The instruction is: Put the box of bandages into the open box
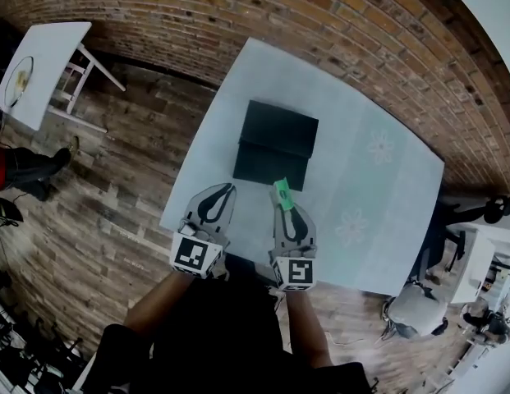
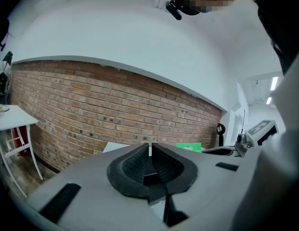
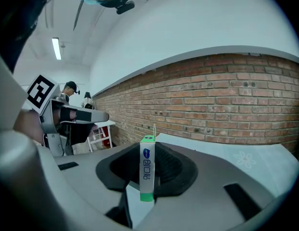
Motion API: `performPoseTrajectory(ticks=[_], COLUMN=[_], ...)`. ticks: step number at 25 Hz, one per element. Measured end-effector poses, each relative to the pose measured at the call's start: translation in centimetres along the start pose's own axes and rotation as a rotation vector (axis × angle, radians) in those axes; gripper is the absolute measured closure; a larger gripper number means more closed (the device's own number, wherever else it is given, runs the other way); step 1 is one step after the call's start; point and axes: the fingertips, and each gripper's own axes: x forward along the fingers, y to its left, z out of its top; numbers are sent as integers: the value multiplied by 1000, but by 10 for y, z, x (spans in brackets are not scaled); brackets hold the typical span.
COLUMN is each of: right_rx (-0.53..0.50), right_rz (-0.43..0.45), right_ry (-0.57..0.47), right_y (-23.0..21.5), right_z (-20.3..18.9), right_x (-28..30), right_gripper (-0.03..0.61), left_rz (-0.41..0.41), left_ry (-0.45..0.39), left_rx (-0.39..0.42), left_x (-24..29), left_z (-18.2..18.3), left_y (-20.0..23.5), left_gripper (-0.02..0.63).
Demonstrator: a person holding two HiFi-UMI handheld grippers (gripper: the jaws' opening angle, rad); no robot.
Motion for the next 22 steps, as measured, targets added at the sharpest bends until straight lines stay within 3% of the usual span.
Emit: performPoseTrajectory(ticks=[9,22], right_rx=[-99,-426], right_rz=[-2,65], right_ry=[28,188], right_y=[-11,-15], right_z=[-17,-59], right_x=[30,68], right_gripper=[469,469], left_rz=[-6,10], left_ry=[-12,4], left_rx=[-29,-63], left_x=[25,39], left_z=[-6,-20], left_y=[3,11], left_gripper=[566,568])
